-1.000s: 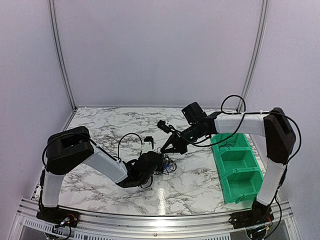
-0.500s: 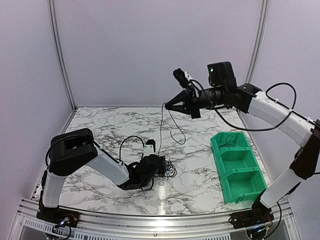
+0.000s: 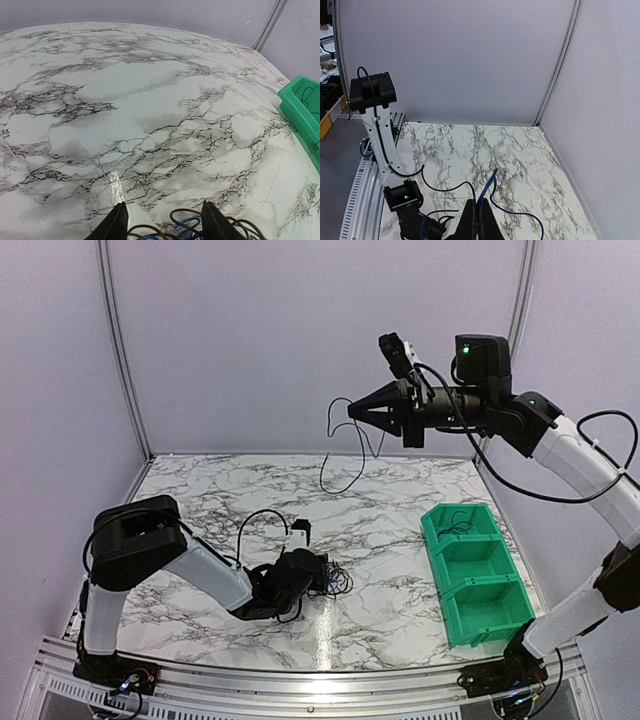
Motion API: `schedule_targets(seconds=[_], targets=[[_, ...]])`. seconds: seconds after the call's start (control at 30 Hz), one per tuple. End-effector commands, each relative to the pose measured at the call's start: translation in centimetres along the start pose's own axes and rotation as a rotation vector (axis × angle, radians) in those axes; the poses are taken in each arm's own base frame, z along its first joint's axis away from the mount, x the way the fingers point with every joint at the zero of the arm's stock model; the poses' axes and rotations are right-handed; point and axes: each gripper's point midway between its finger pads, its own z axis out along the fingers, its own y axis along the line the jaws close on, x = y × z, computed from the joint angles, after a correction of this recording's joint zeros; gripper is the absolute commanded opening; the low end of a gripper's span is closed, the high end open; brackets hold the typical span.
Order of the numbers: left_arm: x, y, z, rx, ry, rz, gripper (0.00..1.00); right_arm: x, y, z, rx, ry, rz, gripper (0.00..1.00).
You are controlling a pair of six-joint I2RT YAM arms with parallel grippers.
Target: Untangle the cables
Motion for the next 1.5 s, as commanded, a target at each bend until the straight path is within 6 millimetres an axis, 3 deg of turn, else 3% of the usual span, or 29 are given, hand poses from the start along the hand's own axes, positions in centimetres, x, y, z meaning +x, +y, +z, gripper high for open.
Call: schedule_targets(seconds=[0.0,0.17,0.4,0.53,0.7,0.8,0.97,1.2,1.37,1.47], targets=[[-3.6,-1.5,-2.3,0.067,-0.025,0.082,0.55,2.5,-1.1,-0.7,0.084,0.065,-0.008,0.0],[-9.5,-4.2,-5.9,0.19,-0.085,0.16,0.65,4.6,-2.7,-2.6,0.151,0.095,0.016,0.0],[-15.1,-4.4,-9.9,0.177,-0.081,0.3,0.74,8.5,-4.5,-6.0,0.263,0.182,0.051,0.0],[-18.1,-4.3,-11.2,0.143,-0.055,0.391,0.8,11.2,-5.3,-8.2,0.342,0.24,0.072,0.0],[-21.9,-3.6,-10.9,0.108,-0.042,0.453,0.82,14.9,-7.4,-12.2,0.454,0.29,0.147,0.0],[-22.9,-1.2,-10.0,0.087,-0.053,0.387,0.83,16.4,-9.0,-14.8,0.53,0.305,0.195,0.0],[-22.5,4.8,-9.2,0.023,-0.031,0.187,0.83,18.9,-11.6,-18.4,0.627,0.337,0.276,0.0],[-24.3,4.9,-11.1,0.046,-0.098,0.167,0.82,25.1,-12.9,-21.9,0.703,0.406,0.409,0.0],[-24.9,5.3,-11.6,0.031,-0.118,0.163,0.82,28.5,-12.9,-22.4,0.702,0.444,0.485,0.0],[-24.9,5.3,-11.6,0.029,-0.119,0.163,0.82,29.4,-12.8,-22.3,0.693,0.45,0.51,0.0]])
